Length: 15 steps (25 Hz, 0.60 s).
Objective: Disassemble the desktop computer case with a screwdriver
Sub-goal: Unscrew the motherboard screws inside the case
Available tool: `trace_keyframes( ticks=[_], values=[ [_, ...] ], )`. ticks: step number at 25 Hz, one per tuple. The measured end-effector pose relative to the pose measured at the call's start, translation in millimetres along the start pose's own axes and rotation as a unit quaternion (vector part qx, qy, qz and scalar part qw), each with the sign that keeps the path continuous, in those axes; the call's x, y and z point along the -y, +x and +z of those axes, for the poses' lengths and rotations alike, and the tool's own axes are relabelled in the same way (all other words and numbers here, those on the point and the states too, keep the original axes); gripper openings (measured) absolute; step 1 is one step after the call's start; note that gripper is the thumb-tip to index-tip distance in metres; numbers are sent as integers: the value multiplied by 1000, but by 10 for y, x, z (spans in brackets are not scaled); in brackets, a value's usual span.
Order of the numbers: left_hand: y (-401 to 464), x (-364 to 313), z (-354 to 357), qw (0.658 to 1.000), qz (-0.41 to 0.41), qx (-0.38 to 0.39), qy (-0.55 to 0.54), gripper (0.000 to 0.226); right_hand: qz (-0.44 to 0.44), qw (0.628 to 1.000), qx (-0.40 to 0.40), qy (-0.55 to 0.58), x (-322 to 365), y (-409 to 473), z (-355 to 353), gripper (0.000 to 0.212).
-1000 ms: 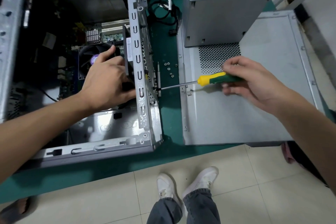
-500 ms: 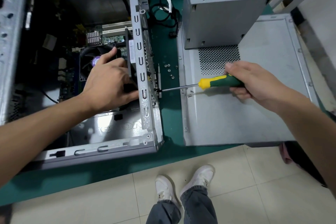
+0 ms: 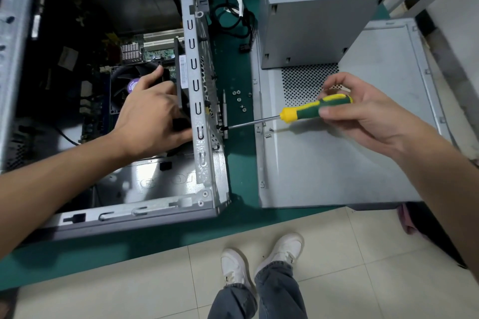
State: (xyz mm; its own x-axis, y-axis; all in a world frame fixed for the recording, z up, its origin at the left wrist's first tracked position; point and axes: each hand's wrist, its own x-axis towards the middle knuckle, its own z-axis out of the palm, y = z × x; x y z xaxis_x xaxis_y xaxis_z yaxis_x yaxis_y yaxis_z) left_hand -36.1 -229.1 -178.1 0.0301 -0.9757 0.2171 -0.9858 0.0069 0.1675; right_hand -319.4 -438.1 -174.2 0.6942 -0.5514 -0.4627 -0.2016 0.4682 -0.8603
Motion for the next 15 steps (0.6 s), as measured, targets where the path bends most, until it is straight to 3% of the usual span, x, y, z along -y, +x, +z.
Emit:
trace_keyframes(
  ticks=[1,2,3,5,6,8,10,12,14,15],
  values=[
    [-2,0,2,1000,2,-1,-2,52,-3,1000,18,22,-6,-16,8,30],
    [0,1,8,1000,7,-5,-1,53,17,999,11,-30,-12,-10,11,23],
    [2,6,15,1000,14,-11,-1,56,43,991,-6,-129,-11,-5,28,23],
    [8,11,24,1000,19,-16,-5,73,70,948,-34,-308,-25,22,40,45],
    [11,8,25,1000,19,-16,-6,81,49,952,-42,-300,-33,39,50,39],
    [3,14,34,1000,15,-13,-4,87,6,990,-30,-139,-23,46,20,6],
    [-7,23,38,1000,10,-7,-4,89,-8,1000,11,25,-1,21,9,27],
    [-7,24,31,1000,7,-7,-7,90,31,997,-15,-68,-10,39,26,15],
    [-11,26,24,1000,3,-5,-10,90,66,965,-49,-250,-31,62,43,36],
    [-9,18,16,1000,1,-4,-12,91,45,964,-49,-256,-27,63,63,33]
  ],
)
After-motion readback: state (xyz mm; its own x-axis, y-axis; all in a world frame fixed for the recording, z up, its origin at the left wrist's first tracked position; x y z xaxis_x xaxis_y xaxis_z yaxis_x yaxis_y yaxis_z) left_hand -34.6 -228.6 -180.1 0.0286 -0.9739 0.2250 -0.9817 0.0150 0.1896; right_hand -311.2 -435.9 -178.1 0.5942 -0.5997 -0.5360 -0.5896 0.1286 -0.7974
